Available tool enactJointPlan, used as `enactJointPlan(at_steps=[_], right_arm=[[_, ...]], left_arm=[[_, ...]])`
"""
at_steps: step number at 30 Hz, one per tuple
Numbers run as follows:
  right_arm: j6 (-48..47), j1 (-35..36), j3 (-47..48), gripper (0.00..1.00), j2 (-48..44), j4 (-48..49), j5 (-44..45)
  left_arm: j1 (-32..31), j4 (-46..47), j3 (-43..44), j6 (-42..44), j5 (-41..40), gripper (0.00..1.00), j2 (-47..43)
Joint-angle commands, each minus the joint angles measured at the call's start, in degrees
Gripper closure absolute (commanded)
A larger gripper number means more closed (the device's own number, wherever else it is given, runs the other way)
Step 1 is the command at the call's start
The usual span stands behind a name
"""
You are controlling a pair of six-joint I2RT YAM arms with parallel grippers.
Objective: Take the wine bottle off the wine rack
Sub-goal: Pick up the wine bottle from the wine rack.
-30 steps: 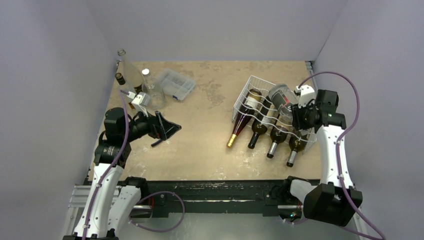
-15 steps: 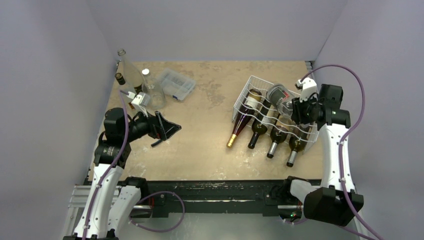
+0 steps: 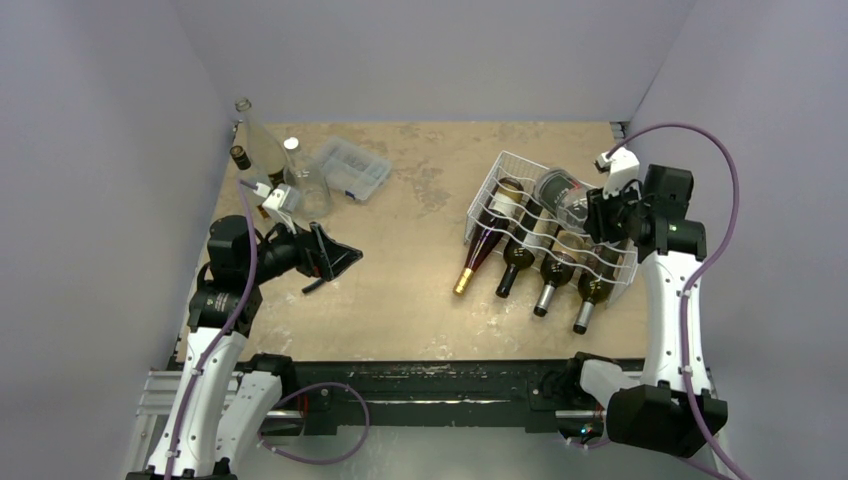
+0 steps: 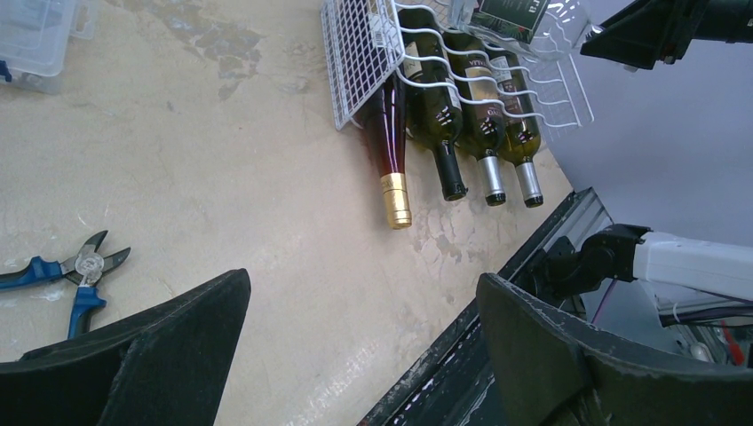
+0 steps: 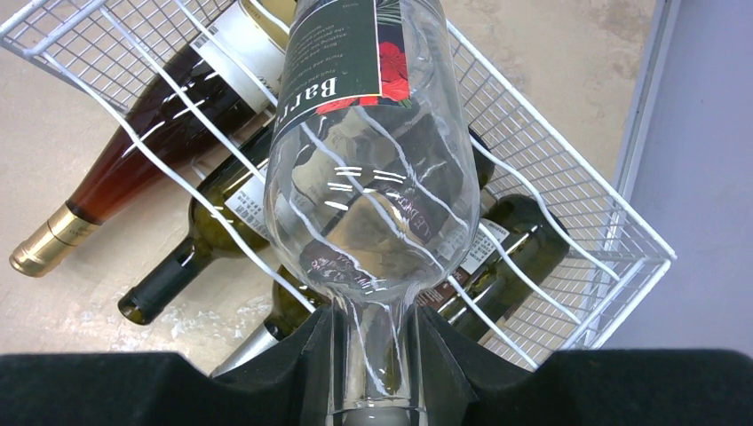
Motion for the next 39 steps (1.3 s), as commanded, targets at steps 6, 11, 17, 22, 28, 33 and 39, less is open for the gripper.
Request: enactJointPlan(at_steps=[6,11,17,22,28,33,39], right_arm=[[1.0,-0.7,5.1,1.0,-3.2,9.1,3.4],[1.1,-0.7,5.4,1.0,-2.4,9.0,3.6],[0.7,-0.7,4.7,1.0,-2.5,9.3,2.8],[1.4,-0.7,6.0,1.0,-3.0,7.6,0.5],[4.7,-0.7,6.3,1.0,-3.3,8.2,-3.7],[6.6,-0.7,6.1,1.0,-2.8,8.5,-5.3],[7.0,-0.7,7.2,1.0,-1.8,10.2,-4.7]], left_arm=[[0.5,5.0,-0.4,-0.9,3.0,0.0,0.2],[-0.3,9.8,-2.1,-2.5,6.1,0.0,-0.3],[-7.1,12.8,-3.2,1.3,2.9,0.0,-1.5],[-14.7,14.4,-2.7,4.6,-1.9,0.0,-0.9],[-25.3,15.5,0.2,7.4,-9.8,0.0,3.0],[-32.5,19.4,2.0,10.0,-15.8,0.0,9.1],[-37.0,23.5,5.0,12.6,-18.8,0.0,17.2]])
